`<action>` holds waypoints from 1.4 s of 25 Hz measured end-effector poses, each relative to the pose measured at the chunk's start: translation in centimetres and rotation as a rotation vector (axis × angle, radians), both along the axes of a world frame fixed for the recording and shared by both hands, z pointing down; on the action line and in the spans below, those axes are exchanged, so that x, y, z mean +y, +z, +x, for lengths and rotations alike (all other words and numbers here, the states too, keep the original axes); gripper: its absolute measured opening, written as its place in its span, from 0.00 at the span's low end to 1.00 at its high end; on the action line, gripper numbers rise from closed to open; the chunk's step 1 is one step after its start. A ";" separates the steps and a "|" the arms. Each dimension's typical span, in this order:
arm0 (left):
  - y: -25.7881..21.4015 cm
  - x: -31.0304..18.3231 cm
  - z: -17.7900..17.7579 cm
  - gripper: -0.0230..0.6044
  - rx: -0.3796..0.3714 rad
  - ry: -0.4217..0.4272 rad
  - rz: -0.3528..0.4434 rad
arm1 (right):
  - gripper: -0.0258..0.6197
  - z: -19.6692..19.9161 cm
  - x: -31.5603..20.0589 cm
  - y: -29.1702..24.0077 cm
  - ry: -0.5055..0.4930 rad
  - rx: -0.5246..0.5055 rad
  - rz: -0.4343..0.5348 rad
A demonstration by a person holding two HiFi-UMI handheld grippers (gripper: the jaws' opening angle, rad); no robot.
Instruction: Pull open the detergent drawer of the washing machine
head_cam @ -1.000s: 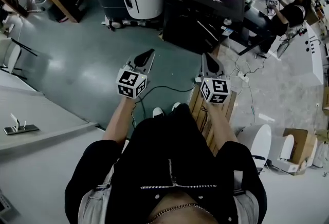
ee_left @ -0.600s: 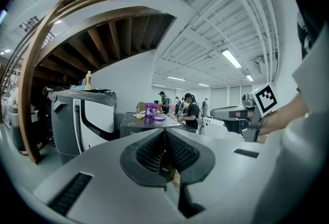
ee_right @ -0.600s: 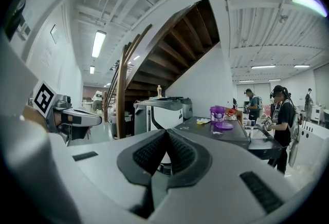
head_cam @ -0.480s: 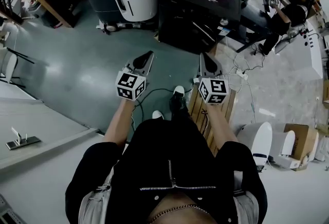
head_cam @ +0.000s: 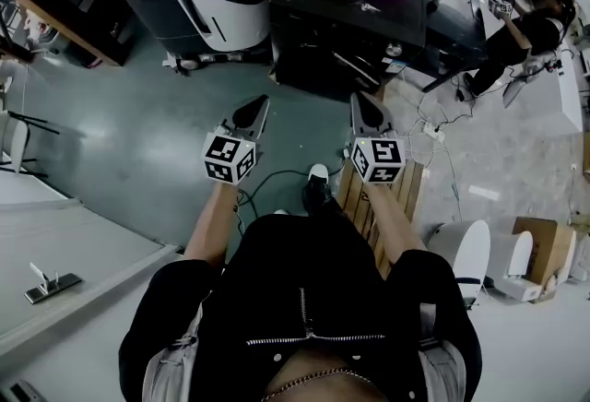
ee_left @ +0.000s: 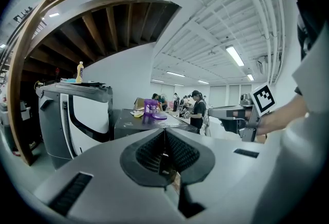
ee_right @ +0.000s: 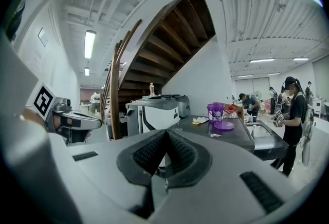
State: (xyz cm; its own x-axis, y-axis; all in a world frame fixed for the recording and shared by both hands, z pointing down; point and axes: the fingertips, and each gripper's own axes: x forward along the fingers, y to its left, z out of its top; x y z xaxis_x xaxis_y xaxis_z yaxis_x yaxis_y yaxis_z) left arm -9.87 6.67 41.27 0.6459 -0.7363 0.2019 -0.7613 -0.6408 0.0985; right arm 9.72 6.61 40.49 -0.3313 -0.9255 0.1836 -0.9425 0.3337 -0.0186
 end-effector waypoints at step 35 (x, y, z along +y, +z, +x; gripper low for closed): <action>-0.4 -18.4 6.7 0.07 0.019 -0.144 -0.011 | 0.05 4.8 -19.0 -1.5 -0.206 0.026 0.032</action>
